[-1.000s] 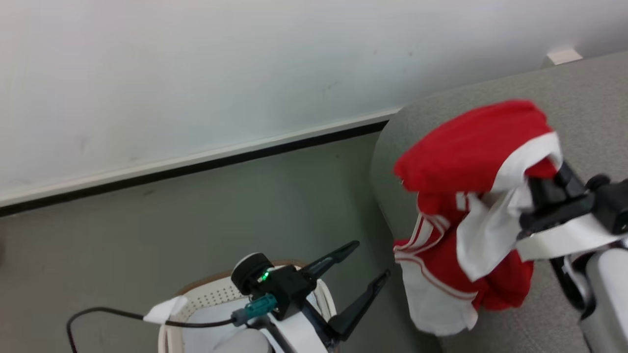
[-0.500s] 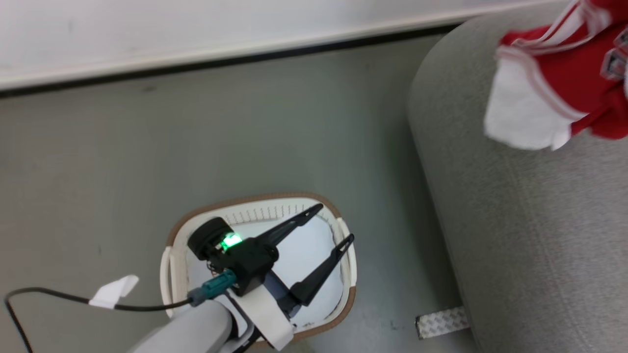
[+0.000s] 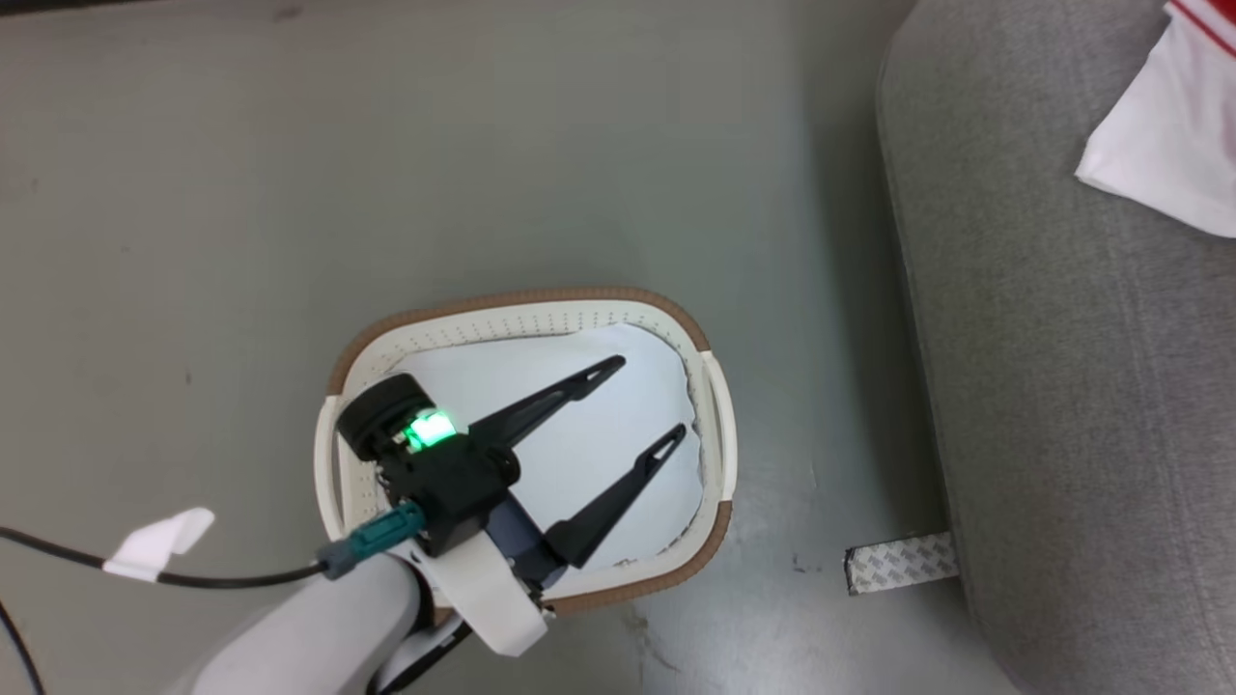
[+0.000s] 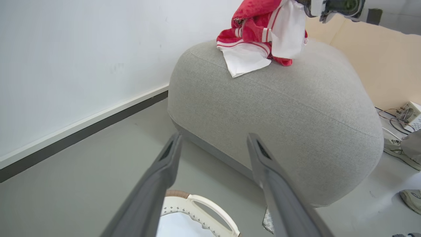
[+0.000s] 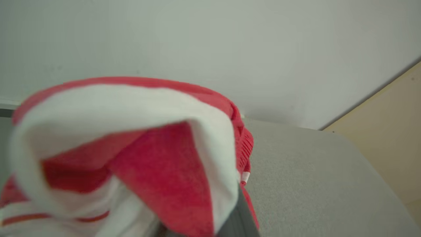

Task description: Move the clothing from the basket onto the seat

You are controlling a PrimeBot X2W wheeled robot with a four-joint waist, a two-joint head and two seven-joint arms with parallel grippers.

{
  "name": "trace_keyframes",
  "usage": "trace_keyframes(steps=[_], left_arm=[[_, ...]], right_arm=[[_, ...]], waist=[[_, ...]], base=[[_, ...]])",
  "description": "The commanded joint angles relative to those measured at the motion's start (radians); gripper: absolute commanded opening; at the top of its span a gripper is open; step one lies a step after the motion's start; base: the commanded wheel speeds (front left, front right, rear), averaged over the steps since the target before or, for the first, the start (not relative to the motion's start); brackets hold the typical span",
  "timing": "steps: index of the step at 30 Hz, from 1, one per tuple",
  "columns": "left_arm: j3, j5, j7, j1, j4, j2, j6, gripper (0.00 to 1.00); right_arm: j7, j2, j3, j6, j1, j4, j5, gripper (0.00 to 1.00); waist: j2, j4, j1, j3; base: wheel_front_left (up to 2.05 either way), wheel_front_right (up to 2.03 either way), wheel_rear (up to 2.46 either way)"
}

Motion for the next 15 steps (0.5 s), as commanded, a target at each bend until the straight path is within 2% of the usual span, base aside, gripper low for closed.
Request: trace_keyframes(steps=[1, 6, 10, 11, 12, 13, 15], left_arm=[[0.007, -0.016, 0.002, -0.01, -0.007, 0.02, 0.001, 1.0], [0.009, -0.021, 0.0, -0.015, -0.016, 0.033, 0.0, 1.0], [0.012, -0.025, -0.005, -0.006, -0.009, 0.032, 0.003, 1.0], [0.013, -0.028, -0.004, -0.002, -0.005, 0.029, 0.004, 1.0], [0.013, -0.027, -0.005, 0.002, -0.001, 0.026, 0.005, 1.0], [0.012, -0.028, -0.005, 0.004, 0.003, 0.023, 0.005, 1.0], [0.01, -0.034, -0.006, 0.013, 0.015, 0.015, 0.007, 1.0]], right_arm=[[0.012, 0.01, -0.021, -0.002, 0.017, 0.047, -0.03, 0.0], [0.072, 0.028, -0.038, -0.002, -0.001, 0.15, -0.064, 0.0], [0.072, 0.042, -0.034, -0.002, -0.013, 0.183, -0.092, 0.01], [0.069, 0.045, -0.025, -0.002, -0.015, 0.185, -0.1, 0.23], [0.068, 0.045, -0.013, -0.002, -0.016, 0.187, -0.103, 0.5], [0.069, 0.046, 0.006, -0.002, -0.015, 0.191, -0.1, 1.0], [0.074, 0.043, 0.038, -0.002, -0.011, 0.199, -0.081, 1.0]], waist=[[0.0, 0.01, -0.0002, 0.029], [0.0, 0.011, -0.0002, 0.046], [0.0, 0.003, -0.0002, 0.029], [0.0, 0.0, -0.0002, 0.019], [0.0, -0.003, -0.0002, 0.008], [0.0, -0.006, -0.0002, -0.005], [0.0, -0.012, -0.0002, -0.039]], base=[[0.0, 0.0, 0.0], [0.0, 0.0, 0.0], [0.0, 0.0, 0.0], [0.0, 0.0, 0.0], [0.0, 0.0, 0.0], [0.0, 0.0, 0.0], [0.0, 0.0, 0.0]])
